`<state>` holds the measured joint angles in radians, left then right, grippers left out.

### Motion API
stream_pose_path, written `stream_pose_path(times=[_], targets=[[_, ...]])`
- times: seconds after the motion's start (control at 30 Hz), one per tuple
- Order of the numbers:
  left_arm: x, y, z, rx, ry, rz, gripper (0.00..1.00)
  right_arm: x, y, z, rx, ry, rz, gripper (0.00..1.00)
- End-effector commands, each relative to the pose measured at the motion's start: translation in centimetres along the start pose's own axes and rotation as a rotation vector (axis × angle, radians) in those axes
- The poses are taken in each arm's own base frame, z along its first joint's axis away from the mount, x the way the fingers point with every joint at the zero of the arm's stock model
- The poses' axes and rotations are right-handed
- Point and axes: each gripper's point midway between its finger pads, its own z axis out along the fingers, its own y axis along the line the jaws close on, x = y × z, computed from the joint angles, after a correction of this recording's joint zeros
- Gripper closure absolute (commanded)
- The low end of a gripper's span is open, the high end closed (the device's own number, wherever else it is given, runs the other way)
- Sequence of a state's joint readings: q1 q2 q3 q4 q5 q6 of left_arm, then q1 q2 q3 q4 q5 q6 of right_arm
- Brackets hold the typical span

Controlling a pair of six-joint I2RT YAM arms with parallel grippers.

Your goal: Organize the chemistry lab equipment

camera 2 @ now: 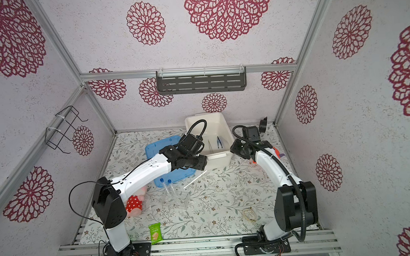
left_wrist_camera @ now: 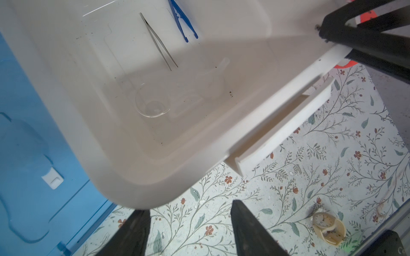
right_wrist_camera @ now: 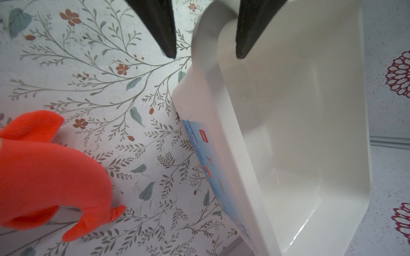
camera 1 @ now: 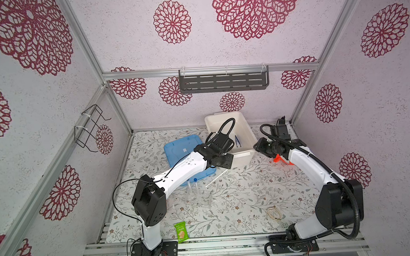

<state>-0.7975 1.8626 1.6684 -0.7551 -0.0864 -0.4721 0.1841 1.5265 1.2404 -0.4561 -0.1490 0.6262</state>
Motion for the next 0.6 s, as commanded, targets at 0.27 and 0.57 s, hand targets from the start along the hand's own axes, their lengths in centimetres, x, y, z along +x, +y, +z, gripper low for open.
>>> stream_pose_path(times=[0.27,0.57], targets=[[-3.1,-0.2,1.0,0.031,-0.038,-0.013,0.39,-3.2,0.4,0.2,0.048,-0.071,-0.004,0.72],[-3.9,1.2,1.1,0.019,-0.043,-0.044,0.39,-4.1,0.0,0.5,0.084,-0.089,0.025,0.77]])
